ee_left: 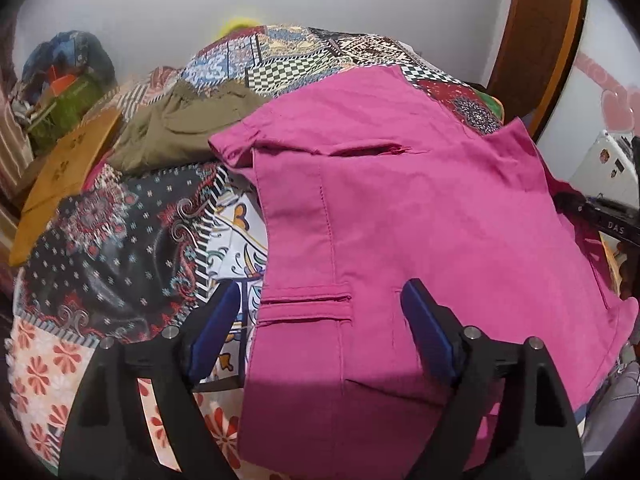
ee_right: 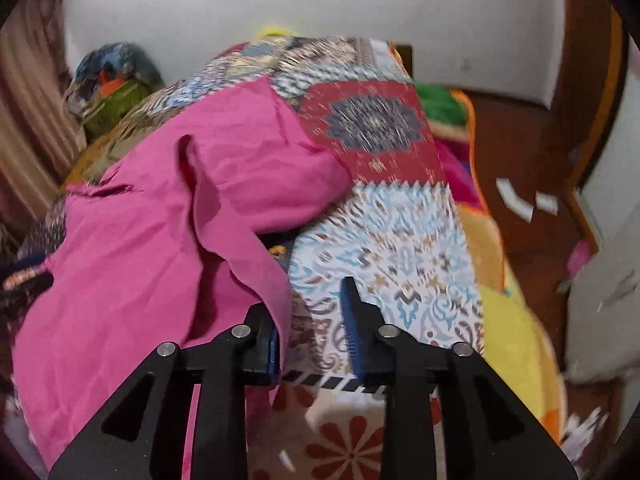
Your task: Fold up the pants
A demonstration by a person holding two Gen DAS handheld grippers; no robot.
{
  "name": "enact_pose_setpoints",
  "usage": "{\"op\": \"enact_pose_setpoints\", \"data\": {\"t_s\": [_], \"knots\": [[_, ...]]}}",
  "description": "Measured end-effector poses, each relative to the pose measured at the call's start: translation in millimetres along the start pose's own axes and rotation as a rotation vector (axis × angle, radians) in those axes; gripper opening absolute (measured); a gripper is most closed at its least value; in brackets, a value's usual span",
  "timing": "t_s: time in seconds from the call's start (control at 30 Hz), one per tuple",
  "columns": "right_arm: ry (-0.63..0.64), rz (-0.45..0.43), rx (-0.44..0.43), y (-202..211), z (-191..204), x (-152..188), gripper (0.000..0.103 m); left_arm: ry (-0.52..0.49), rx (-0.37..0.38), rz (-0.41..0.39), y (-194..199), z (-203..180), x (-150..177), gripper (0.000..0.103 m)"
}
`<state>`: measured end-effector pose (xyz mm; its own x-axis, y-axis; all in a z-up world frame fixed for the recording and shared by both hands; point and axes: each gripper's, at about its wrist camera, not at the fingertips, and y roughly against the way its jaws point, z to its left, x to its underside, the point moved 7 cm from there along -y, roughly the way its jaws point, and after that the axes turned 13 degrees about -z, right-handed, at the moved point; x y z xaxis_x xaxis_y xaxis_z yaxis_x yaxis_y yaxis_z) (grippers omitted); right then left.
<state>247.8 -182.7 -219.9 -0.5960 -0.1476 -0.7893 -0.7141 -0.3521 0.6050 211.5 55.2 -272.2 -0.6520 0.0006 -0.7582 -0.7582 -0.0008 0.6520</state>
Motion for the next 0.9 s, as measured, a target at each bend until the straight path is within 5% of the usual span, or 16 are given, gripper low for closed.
{"op": "enact_pose_setpoints", "data": {"t_s": [0.2,0.47,0.67,0.9], "knots": [[0.048,0.011,-0.075,-26,21,-21,0.031,-0.026,0.07,-0.052,12,-24,-24,0.083],[-0.024,0.023,0.02,-45,-21,-22,0.031,-0.12,0.101,-0.006,-8,-53,-14,0.084],[-0.083,0.045,0.02,-27,-36,-13,0.033,-0.062,0.111,-0.001,-9,-46,-10,0.084],[-0.061,-0.039,-0.111,27,8,-27,0.036,-0.06,0.056,-0.067,11,-29,-26,0.083]]}}
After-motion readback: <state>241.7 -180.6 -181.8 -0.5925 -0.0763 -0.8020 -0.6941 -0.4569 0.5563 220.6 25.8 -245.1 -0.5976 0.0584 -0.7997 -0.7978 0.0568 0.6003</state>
